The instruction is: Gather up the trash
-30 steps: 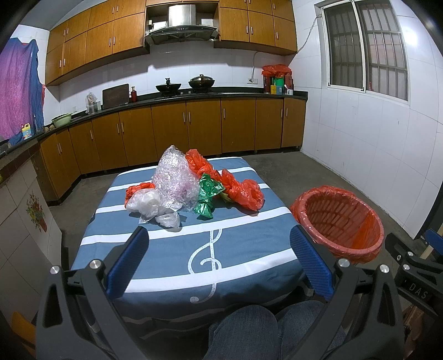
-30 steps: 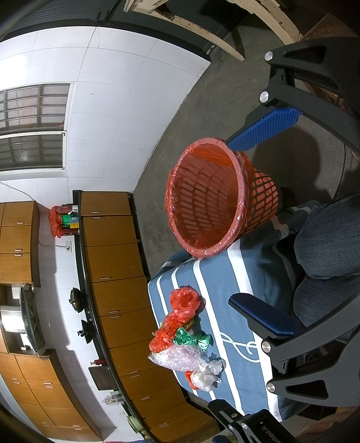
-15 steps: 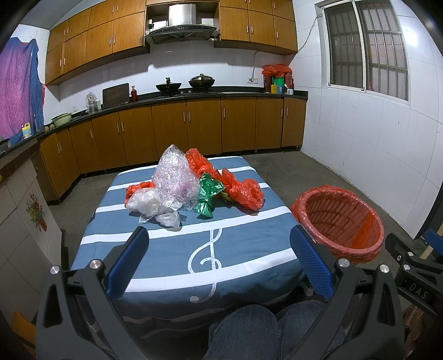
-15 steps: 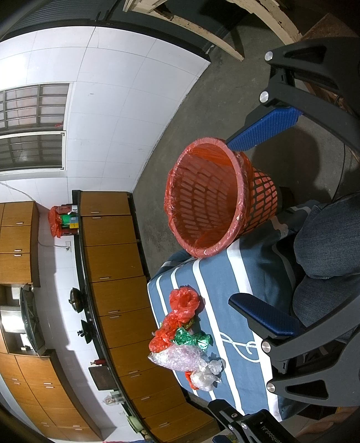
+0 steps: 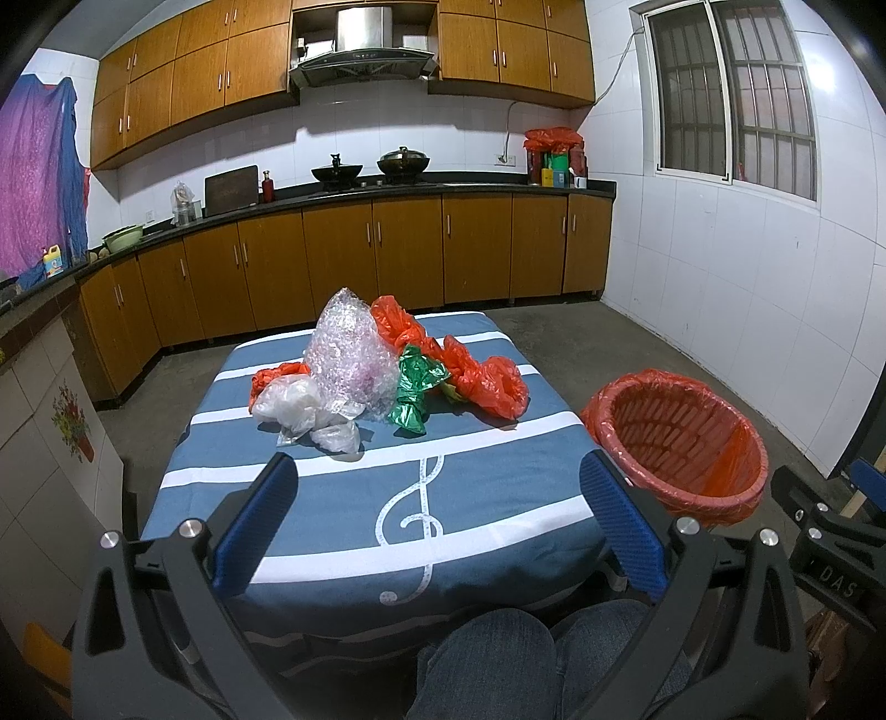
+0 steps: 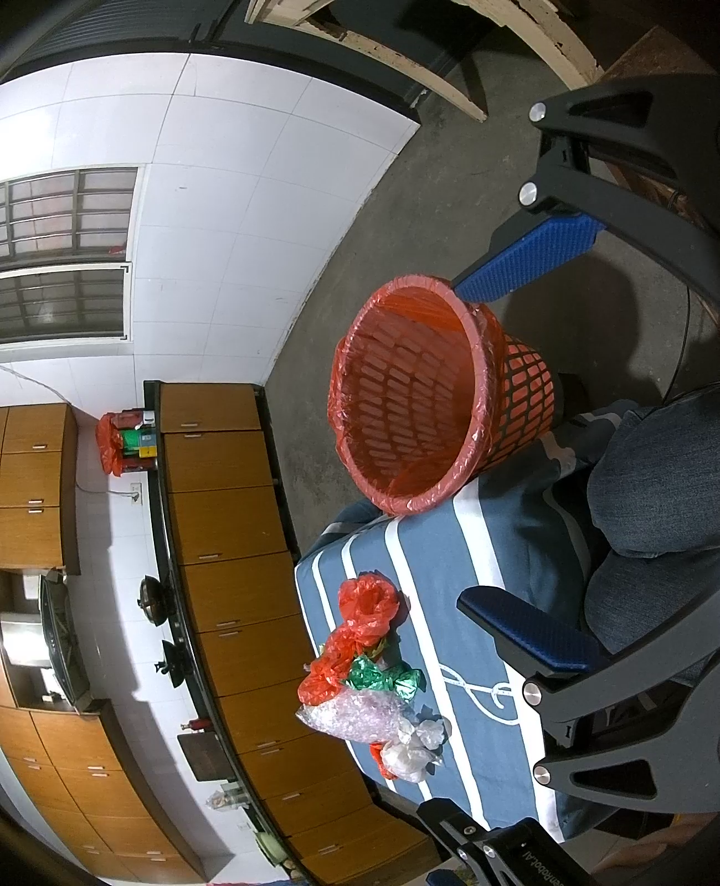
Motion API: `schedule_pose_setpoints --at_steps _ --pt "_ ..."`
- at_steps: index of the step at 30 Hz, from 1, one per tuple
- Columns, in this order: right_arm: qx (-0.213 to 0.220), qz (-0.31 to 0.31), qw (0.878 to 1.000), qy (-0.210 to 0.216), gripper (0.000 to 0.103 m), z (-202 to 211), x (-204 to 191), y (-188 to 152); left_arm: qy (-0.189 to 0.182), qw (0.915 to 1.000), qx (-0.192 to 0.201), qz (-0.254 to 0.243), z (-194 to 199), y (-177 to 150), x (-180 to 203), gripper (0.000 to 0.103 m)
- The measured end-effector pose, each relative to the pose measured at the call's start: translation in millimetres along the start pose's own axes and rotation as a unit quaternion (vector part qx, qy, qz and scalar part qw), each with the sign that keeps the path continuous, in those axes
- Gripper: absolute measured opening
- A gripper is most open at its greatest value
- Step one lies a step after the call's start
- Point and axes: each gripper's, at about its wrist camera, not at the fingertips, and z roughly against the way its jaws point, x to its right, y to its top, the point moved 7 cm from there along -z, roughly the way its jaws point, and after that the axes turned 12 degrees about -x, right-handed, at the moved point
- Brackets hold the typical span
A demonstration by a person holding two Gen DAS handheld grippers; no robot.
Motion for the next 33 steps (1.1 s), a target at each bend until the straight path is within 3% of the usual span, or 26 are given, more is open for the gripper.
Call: schedule_pose_setpoints --at_steps 33 --pt "-0.003 0.006 1.000 0.003 0.101 -14.7 -4.0 2.0 0.009 0.9998 -0.013 0.012 -14.8 -0.1 -11.2 0.099"
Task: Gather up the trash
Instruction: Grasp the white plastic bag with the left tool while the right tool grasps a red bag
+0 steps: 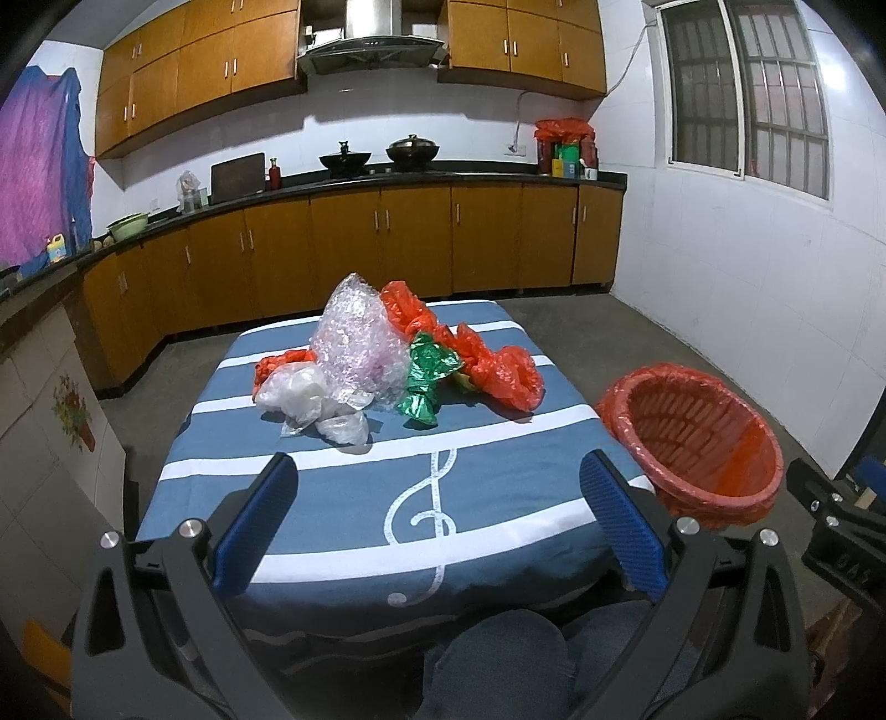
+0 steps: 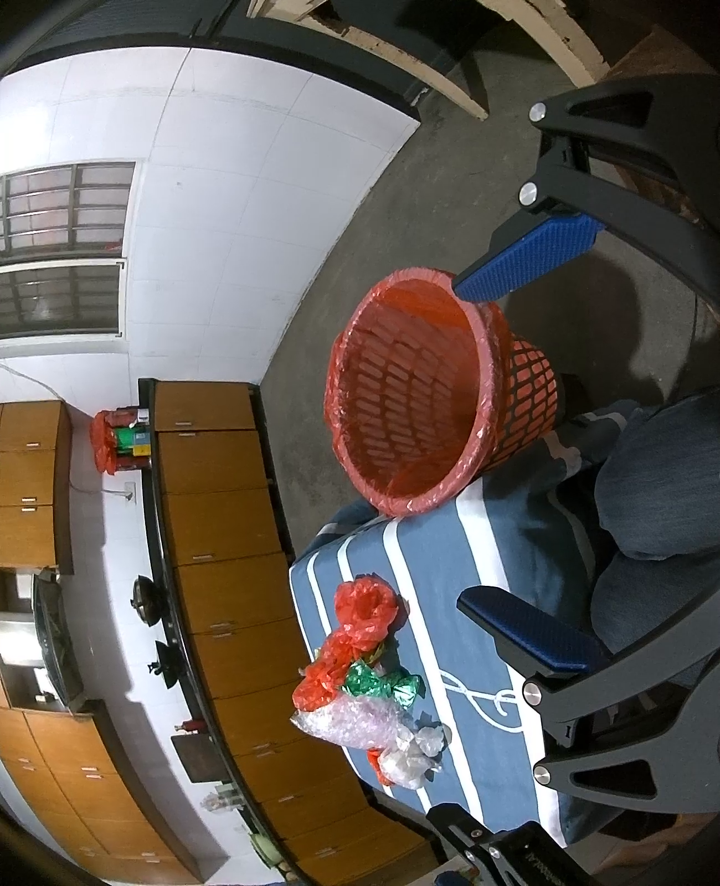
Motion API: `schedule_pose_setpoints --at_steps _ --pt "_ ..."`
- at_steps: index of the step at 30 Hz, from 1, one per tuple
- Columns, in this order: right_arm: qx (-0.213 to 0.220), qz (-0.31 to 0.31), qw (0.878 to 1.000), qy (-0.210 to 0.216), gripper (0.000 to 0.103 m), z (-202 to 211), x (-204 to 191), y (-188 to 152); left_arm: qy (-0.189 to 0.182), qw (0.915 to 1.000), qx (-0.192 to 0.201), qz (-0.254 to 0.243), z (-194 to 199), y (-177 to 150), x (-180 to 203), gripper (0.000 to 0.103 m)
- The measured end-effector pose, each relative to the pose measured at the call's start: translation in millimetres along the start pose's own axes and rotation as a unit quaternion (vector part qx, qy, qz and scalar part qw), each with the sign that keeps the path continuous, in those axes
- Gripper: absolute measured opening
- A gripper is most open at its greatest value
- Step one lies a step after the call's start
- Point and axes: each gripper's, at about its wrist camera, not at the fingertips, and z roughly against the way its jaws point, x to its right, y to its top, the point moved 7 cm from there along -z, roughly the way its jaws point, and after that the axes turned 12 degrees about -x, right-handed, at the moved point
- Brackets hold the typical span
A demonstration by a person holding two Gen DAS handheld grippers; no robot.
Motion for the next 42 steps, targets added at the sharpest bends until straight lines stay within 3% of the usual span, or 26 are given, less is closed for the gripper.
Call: schedule_pose_setpoints --at_steps 8,23,28,32,42 --pt "0.001 0.017 0.999 0.030 0.101 -24.7 -27.4 20.2 0.021 0.9992 -0.020 0.028 -27.6 4.8 -35.8 0.099" --pt "-0.028 0.098 0.990 0.098 0.100 -109.6 -130.7 75.2 0.069 0.9920 -0.058 0.089 -121.0 43.5 -137.8 0.096" --pt "-0.068 0.107 0.984 0.127 0.085 -160.7 -158.5 85.0 0.068 0.9891 -0.077 0.105 -166.7 57.6 -158.5 0.080" --pt "-0.094 0.105 0.980 0.138 0.075 -198.5 -177.4 92.6 0.054 0.9860 -0.100 0.122 -202.1 62.1 -166.7 0.074" --pt "-0.131 0.103 0.976 0.137 0.063 -258.0 -204.5 97.5 0.066 0.9823 -0.127 0.121 -252.9 67.6 -173.2 0.066"
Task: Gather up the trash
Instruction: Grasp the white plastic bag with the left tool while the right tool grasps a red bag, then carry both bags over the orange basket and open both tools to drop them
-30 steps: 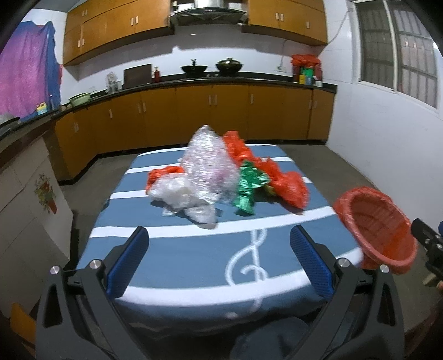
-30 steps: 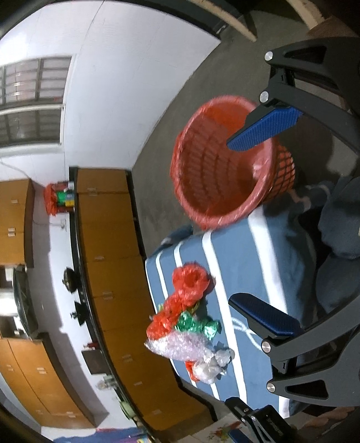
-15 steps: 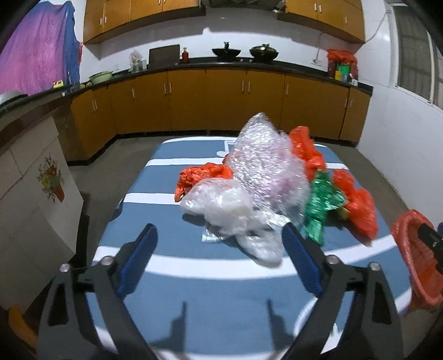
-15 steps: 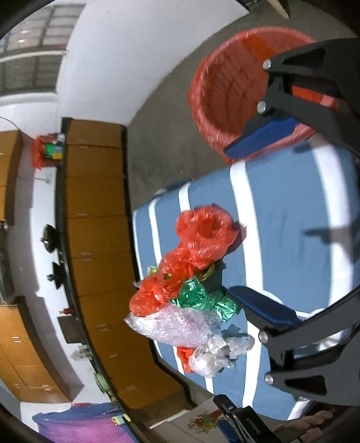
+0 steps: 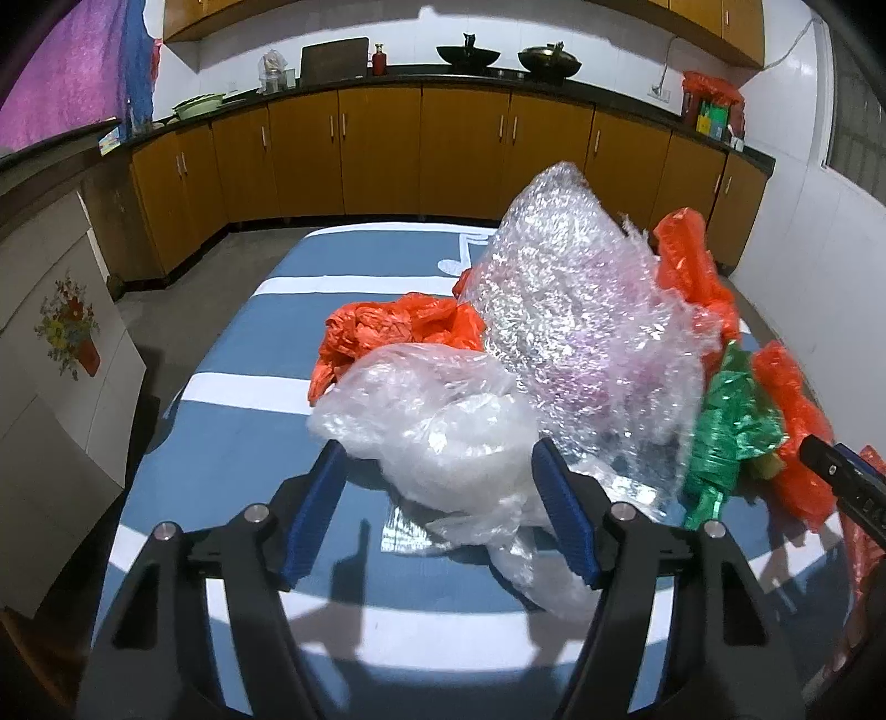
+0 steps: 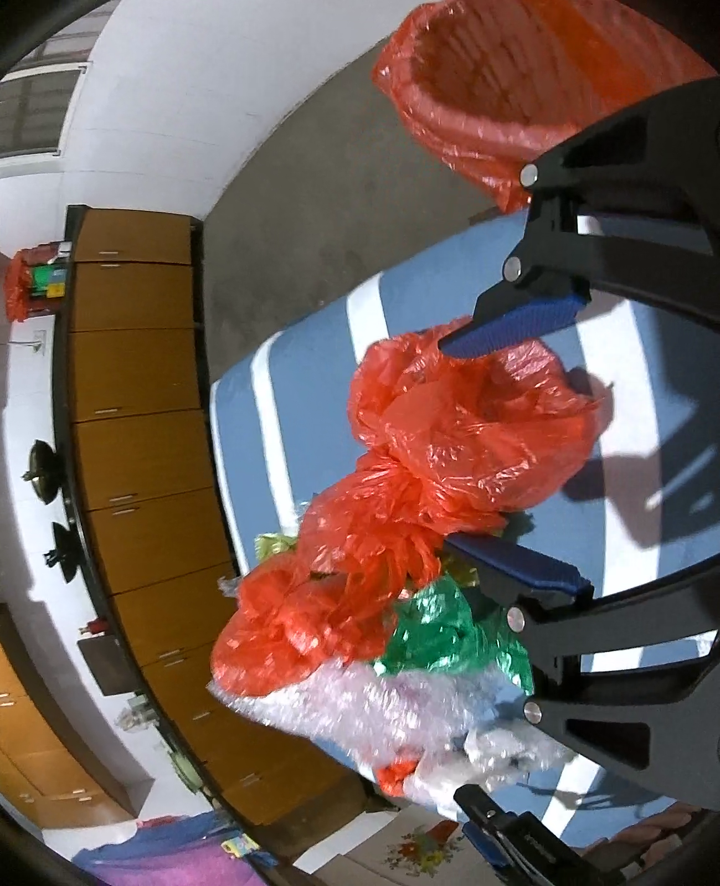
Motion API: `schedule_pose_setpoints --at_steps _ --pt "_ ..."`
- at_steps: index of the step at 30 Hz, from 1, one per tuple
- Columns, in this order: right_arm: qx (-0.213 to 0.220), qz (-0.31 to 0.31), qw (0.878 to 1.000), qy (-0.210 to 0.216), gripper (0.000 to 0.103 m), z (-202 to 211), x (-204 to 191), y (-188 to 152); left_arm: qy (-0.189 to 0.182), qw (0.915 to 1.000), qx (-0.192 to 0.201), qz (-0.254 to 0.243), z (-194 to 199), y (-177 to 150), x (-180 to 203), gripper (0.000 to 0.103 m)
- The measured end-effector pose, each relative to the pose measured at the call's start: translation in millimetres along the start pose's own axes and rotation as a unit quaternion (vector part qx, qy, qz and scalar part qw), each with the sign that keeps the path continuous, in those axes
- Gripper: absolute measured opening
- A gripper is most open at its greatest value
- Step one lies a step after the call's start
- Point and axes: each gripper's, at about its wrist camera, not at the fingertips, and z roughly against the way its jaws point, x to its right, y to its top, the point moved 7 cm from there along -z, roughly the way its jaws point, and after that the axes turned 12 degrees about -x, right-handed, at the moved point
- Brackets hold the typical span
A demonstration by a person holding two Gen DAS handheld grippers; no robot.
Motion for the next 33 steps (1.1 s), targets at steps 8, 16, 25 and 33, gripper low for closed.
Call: schedule_pose_setpoints --at_steps 8,16,25,33 --pt "-0.022 0.016 0.999 0.032 0.023 -7.8 -4.9 -12.8 -0.021 0.9996 -0.019 -0.001 -19.9 0.4 -1.1 0.036" --pt "-0.002 0.014 0.998 0.057 0.008 16.8 2.7 -26.5 -0.050 0.9987 0.006 0.003 2.1 -6.3 -2.6 0.024" --pt "0.028 0.006 0.997 0.067 0.006 53.5 12.9 -37.5 -0.078 0.9961 0.040 0.005 48.8 -13.4 -0.3 0.022" --pt "0.058 0.004 0.997 0.060 0.006 89.4 20.4 -48.1 -0.109 0.9922 0.058 -0.018 87.3 -17.0 22.4 0.022"
